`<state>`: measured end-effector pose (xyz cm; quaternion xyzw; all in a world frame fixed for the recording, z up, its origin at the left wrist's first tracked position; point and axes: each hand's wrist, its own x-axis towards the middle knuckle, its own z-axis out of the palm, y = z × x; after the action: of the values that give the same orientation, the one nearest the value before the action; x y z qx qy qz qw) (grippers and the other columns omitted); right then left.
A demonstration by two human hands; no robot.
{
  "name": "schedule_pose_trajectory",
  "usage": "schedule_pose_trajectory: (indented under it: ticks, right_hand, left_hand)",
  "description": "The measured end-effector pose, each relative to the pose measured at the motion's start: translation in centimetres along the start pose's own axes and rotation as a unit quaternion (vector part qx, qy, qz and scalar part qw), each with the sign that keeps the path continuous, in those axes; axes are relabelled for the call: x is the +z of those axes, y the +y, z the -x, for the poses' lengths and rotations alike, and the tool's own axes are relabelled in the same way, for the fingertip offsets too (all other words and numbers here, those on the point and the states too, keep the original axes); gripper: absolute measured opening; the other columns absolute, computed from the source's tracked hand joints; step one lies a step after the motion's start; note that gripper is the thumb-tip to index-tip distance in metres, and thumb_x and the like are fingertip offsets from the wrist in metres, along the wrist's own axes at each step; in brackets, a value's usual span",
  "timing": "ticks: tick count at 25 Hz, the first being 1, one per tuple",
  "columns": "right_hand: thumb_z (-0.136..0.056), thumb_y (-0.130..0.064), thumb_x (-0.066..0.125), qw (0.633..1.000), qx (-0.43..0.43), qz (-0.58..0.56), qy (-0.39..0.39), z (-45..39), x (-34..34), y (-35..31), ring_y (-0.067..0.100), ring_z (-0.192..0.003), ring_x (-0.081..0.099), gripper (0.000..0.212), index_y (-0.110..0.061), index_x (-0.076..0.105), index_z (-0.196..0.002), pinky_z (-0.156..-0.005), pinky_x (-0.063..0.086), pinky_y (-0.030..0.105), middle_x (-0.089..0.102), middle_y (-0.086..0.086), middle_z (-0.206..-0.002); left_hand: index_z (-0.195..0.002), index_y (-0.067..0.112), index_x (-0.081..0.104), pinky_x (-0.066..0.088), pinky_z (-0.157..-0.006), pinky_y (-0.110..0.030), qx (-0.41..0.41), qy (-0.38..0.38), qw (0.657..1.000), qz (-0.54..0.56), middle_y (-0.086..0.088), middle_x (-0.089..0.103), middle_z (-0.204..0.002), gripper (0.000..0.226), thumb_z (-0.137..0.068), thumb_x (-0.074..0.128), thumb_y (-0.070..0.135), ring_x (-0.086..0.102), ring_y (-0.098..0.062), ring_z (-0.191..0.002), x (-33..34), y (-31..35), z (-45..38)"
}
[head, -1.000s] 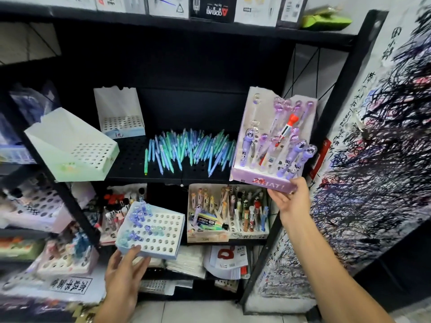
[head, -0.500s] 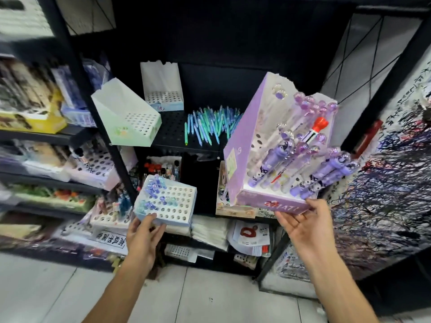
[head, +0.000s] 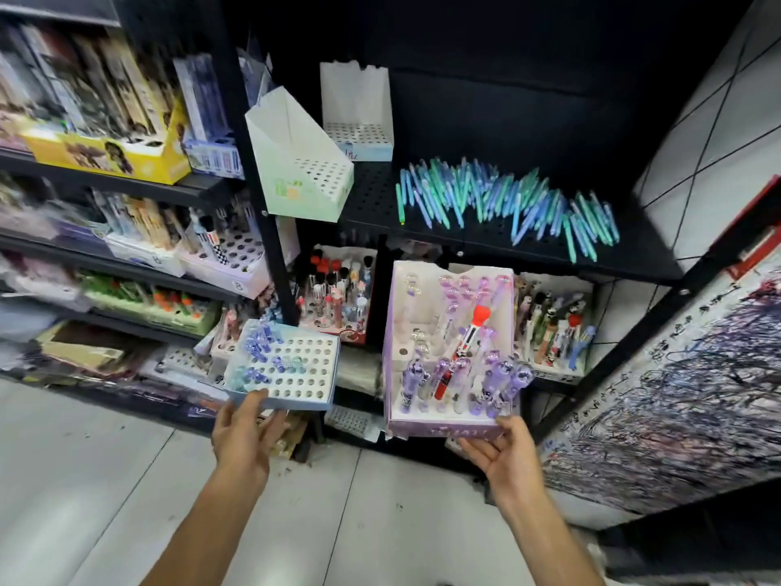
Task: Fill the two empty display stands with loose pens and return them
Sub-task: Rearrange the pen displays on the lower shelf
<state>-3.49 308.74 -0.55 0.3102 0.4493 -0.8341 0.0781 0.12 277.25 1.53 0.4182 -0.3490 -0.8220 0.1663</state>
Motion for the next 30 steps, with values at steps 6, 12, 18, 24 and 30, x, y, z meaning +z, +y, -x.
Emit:
schedule_pose_trajectory:
  ticks: [6,12,18,24,30]
  right_hand:
    - [-0.090,-0.013,0.057,0.999,0.027,0.028,0.013,-6.5,3.5,3.7,0.034,-0.083,0.067,0.011,-0.007,0.062,-0.099,-0.063,0.063,0.036,0.069,0.017,-0.089]
    - [-0.091,-0.016,0.058,0.999,0.040,0.021,0.022,-11.2,6.9,5.6,0.031,-0.085,0.069,0.012,-0.008,0.060,-0.100,-0.074,0.059,0.039,0.069,0.017,-0.094]
    - [-0.088,-0.019,0.061,0.996,0.064,-0.025,0.052,-13.2,7.6,7.3,0.029,-0.080,0.070,0.031,-0.006,0.058,-0.116,-0.062,0.062,0.035,0.066,0.019,-0.105]
    - [-0.088,-0.021,0.061,0.995,0.056,-0.043,0.071,-14.4,7.8,7.8,0.031,-0.087,0.069,0.044,-0.002,0.057,-0.127,-0.066,0.061,0.036,0.065,0.021,-0.113]
    - [-0.089,-0.021,0.059,0.995,0.038,-0.047,0.084,-13.5,7.8,7.1,0.031,-0.086,0.067,0.016,-0.007,0.057,-0.096,-0.072,0.061,0.040,0.063,0.020,-0.103]
  left_hand:
    - [-0.137,0.010,0.047,0.061,-0.076,-0.031,0.024,0.019,0.999,-0.019,-0.017,0.064,-0.128,0.051,-0.091,0.068,0.008,0.068,-0.031,-0.102,-3.2,0.1,-1.8]
    - [-0.140,0.014,0.049,0.061,-0.077,-0.030,0.030,0.031,0.999,-0.026,-0.006,0.070,-0.117,0.054,-0.090,0.067,0.006,0.070,-0.028,-0.097,-4.5,-0.7,-3.2]
    - [-0.138,0.018,0.052,0.060,-0.081,-0.031,0.028,0.030,0.998,-0.040,-0.004,0.074,-0.110,0.053,-0.089,0.069,0.008,0.073,-0.025,-0.092,-3.6,-0.4,-3.8]
    - [-0.138,0.018,0.051,0.059,-0.085,-0.031,0.022,0.019,0.998,-0.055,-0.002,0.077,-0.101,0.053,-0.088,0.069,0.009,0.074,-0.025,-0.093,-2.9,-0.1,-4.8]
    - [-0.137,0.017,0.053,0.060,-0.083,-0.030,0.011,0.023,0.998,-0.054,0.001,0.078,-0.098,0.052,-0.088,0.068,0.007,0.074,-0.025,-0.090,-3.1,-0.8,-5.5]
